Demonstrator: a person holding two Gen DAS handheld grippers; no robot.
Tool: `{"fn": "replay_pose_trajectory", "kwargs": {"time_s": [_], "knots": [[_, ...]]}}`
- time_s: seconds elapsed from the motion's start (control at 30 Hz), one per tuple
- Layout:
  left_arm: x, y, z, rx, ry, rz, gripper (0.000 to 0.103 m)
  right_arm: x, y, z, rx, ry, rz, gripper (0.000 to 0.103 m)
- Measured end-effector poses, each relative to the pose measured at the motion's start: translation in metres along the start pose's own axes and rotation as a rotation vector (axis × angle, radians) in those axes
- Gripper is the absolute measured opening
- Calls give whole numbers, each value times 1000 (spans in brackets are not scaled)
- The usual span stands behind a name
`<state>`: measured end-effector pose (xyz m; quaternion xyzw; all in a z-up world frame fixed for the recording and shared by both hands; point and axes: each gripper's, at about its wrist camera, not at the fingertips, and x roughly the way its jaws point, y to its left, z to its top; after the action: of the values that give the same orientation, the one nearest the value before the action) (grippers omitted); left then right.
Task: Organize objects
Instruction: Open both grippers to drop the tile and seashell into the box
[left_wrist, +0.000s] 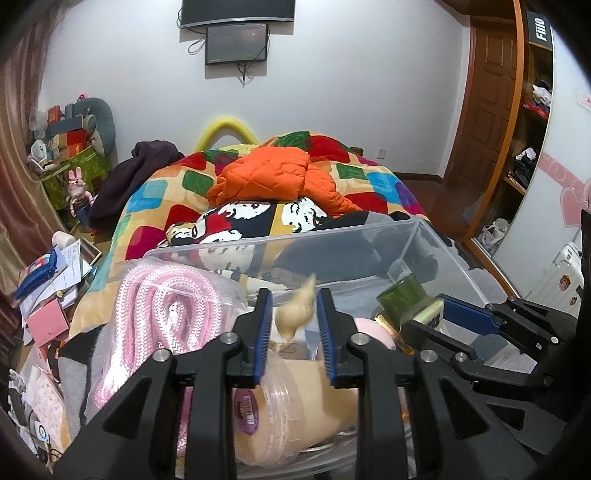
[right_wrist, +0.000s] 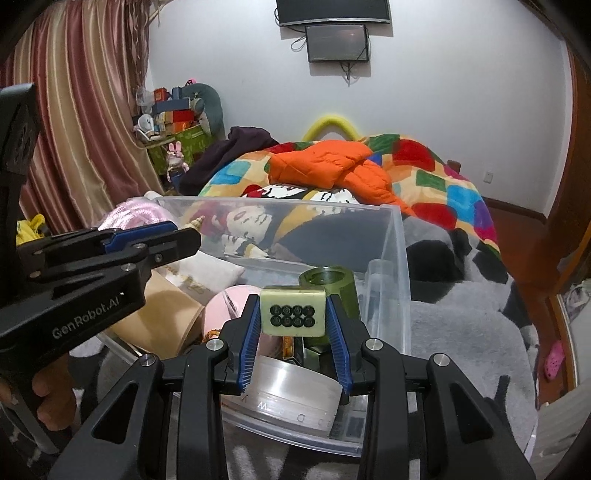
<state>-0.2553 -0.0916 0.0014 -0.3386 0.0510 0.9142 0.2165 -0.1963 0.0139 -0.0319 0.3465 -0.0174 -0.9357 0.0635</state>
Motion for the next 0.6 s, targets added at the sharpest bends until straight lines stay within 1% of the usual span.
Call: {"fn": "replay_pose_trajectory", "kwargs": {"time_s": [0.03,0.07,0.13,0.6], "knots": [[-1,2,0,-5,1,3,41,0,0,0,0,2,2,35],[-1,3,-1,-10,-1,1,44,-1,0,0,1,3,4,37],[-1,5,-1,-17,1,3,44,-3,-1,0,9,0,7,40],[-27,10,-4,-23,-38,-6,44,-31,2,5,19,-52,16,41]]}}
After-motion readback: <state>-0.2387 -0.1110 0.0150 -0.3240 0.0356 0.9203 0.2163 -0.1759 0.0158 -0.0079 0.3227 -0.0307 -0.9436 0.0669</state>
